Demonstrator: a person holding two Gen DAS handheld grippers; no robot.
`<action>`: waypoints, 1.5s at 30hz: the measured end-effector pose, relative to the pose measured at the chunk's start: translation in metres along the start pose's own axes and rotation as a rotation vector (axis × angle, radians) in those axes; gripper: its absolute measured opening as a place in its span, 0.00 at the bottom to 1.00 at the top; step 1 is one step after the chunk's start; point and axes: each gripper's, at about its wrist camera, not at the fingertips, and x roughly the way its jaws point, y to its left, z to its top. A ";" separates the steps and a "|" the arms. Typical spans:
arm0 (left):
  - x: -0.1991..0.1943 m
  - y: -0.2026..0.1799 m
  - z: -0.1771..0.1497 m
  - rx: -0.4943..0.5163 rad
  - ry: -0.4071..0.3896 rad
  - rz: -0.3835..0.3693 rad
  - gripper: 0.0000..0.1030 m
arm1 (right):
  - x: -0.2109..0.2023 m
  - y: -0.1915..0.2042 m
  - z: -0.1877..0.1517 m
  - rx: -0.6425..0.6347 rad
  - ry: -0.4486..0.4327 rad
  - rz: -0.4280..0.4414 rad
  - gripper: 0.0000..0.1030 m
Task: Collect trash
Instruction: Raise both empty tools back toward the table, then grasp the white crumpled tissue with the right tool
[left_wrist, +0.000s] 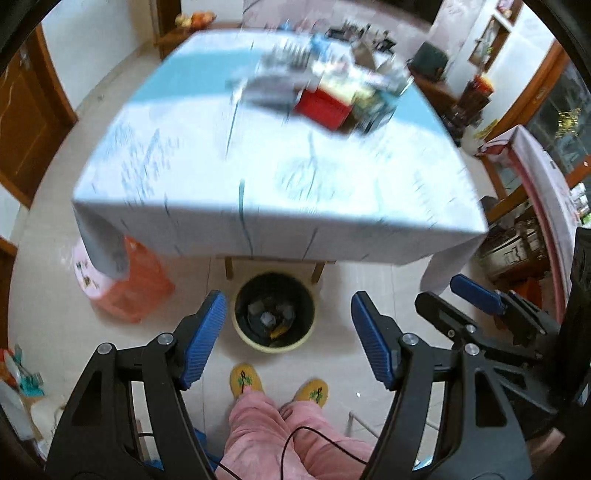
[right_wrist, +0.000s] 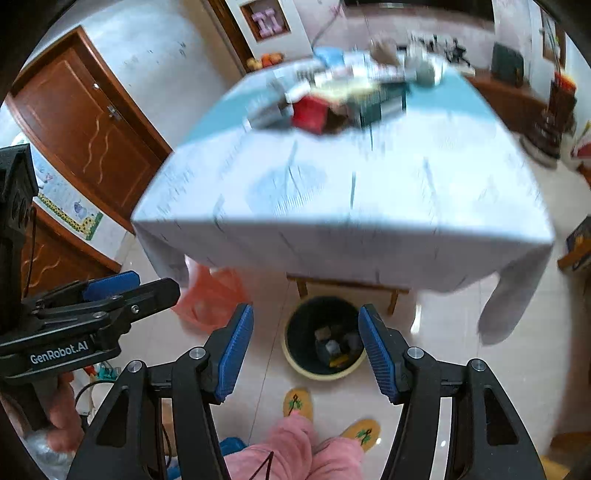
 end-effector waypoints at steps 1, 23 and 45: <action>-0.014 -0.001 0.006 0.016 -0.020 0.004 0.66 | -0.011 0.003 0.006 -0.007 -0.020 0.001 0.58; -0.149 -0.026 0.178 0.278 -0.302 -0.107 0.66 | -0.169 0.031 0.157 0.111 -0.334 -0.164 0.58; -0.044 -0.081 0.343 0.226 -0.182 -0.106 0.66 | -0.116 -0.090 0.329 0.089 -0.300 -0.236 0.58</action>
